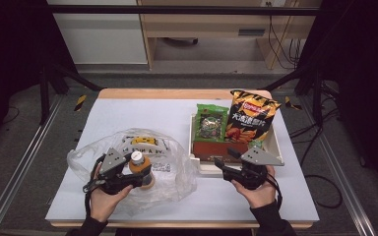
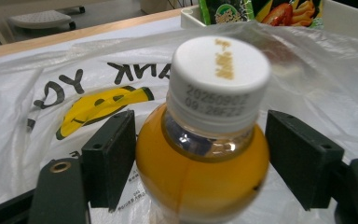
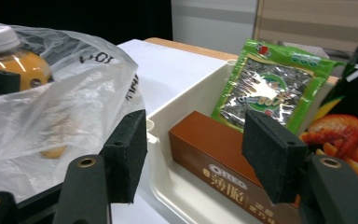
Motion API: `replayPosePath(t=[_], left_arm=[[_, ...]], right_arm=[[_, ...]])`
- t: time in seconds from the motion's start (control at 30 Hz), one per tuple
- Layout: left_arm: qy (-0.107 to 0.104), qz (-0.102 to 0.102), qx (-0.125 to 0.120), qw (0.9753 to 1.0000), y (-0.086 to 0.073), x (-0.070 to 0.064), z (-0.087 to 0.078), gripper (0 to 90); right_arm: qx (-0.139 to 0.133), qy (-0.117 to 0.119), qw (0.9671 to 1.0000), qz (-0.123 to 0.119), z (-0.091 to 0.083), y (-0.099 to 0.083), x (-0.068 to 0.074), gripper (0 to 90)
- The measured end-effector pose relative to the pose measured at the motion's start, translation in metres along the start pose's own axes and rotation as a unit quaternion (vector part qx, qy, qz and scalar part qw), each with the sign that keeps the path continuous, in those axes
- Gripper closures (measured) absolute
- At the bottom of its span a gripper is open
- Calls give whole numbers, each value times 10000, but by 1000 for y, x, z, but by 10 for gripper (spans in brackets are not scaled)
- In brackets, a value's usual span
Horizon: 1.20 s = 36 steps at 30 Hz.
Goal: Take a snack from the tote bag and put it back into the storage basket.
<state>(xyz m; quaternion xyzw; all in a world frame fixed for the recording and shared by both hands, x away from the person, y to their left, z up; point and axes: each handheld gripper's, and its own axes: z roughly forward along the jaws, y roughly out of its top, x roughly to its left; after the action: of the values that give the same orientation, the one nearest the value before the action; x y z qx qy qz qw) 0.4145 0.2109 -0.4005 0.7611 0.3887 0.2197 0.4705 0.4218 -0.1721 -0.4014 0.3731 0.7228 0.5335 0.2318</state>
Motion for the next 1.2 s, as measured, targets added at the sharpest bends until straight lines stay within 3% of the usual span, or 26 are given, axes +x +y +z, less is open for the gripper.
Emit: replayPosePath(t=[0.23,0.43,0.63,0.77,1.0,1.2], left_arm=[[-38,29,-321,9995,3,3,-31,242],[97,-38,-483,9988,3,15,-47,254],[320,-142,-427,9985,-5,29,-47,264],[550,-187,-258,9980,-15,40,-45,270],[607,-348,-157,9974,-31,54,-46,298],[660,-357,17,9972,-47,59,-43,330]], right_arm=[[-121,175,9998,-25,1,9,9,410],[-297,392,9988,-44,5,22,21,410],[-395,587,9974,-119,15,34,36,410],[-438,764,9959,-193,23,41,50,411],[-435,1050,9931,-281,40,49,73,410],[-337,1276,9907,-339,54,50,94,408]])
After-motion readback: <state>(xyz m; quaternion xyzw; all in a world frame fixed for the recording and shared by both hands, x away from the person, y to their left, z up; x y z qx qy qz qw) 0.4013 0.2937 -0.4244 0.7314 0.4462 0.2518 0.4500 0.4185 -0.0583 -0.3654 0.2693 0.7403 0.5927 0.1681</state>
